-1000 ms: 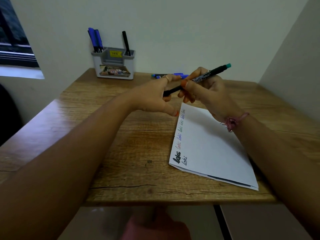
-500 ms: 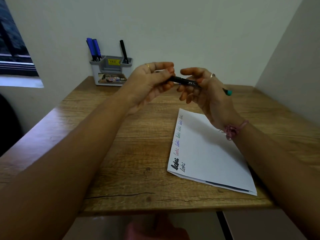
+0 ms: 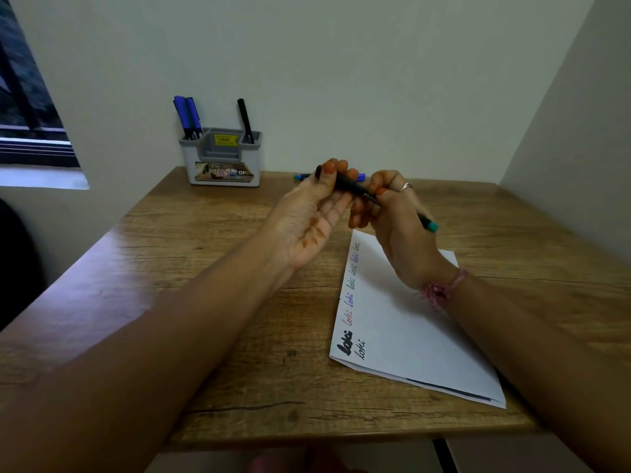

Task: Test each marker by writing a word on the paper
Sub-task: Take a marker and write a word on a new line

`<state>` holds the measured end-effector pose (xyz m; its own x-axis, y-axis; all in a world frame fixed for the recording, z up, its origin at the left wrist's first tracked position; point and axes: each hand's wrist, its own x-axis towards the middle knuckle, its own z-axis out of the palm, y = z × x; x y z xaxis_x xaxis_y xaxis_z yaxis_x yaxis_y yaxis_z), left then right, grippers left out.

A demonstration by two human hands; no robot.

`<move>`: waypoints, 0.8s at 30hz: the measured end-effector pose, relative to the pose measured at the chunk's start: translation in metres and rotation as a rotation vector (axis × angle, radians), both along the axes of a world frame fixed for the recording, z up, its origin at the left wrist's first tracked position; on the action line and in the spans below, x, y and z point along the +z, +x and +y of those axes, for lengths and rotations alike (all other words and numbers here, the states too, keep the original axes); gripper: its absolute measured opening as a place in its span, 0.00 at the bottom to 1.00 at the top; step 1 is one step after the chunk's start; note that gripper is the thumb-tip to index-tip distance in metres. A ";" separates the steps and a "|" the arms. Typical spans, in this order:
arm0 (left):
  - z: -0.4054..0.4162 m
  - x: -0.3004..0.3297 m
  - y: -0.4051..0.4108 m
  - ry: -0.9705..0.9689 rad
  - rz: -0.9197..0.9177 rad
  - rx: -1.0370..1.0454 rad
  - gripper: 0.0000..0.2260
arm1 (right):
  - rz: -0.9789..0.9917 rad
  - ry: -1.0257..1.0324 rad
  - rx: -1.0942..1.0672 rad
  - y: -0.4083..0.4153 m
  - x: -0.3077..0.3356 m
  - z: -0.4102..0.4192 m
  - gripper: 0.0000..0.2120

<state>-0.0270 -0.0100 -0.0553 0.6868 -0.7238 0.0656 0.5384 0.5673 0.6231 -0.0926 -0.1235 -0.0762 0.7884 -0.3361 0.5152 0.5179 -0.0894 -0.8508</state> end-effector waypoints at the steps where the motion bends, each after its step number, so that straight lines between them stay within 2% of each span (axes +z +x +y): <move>1: 0.000 0.000 -0.001 0.007 -0.006 -0.003 0.06 | -0.002 0.022 0.016 -0.001 0.001 0.001 0.07; 6: -0.001 -0.001 -0.004 0.020 -0.011 -0.005 0.06 | 0.000 0.073 0.032 0.001 0.002 0.001 0.05; 8: -0.001 -0.002 -0.002 0.008 0.003 0.007 0.06 | 0.035 0.046 0.009 0.007 -0.001 -0.003 0.05; 10: 0.000 -0.005 0.001 0.023 -0.006 0.021 0.09 | 0.075 -0.050 -0.017 0.010 -0.004 -0.007 0.06; 13: 0.004 -0.004 0.010 0.061 -0.030 0.067 0.11 | 0.161 -0.308 -0.020 0.002 -0.003 -0.013 0.08; 16: 0.015 0.002 0.027 0.042 0.031 0.196 0.11 | 0.347 -0.863 -0.123 -0.006 -0.002 -0.030 0.22; 17: 0.020 0.004 0.035 0.028 0.056 0.251 0.11 | 0.413 -0.976 -0.127 -0.008 -0.002 -0.035 0.26; 20: 0.033 0.006 0.057 0.006 0.085 0.404 0.09 | 0.580 -1.099 -0.045 -0.008 -0.006 -0.038 0.33; 24: 0.037 0.009 0.081 0.013 0.051 0.558 0.07 | 0.723 -1.381 0.043 -0.001 -0.018 -0.028 0.32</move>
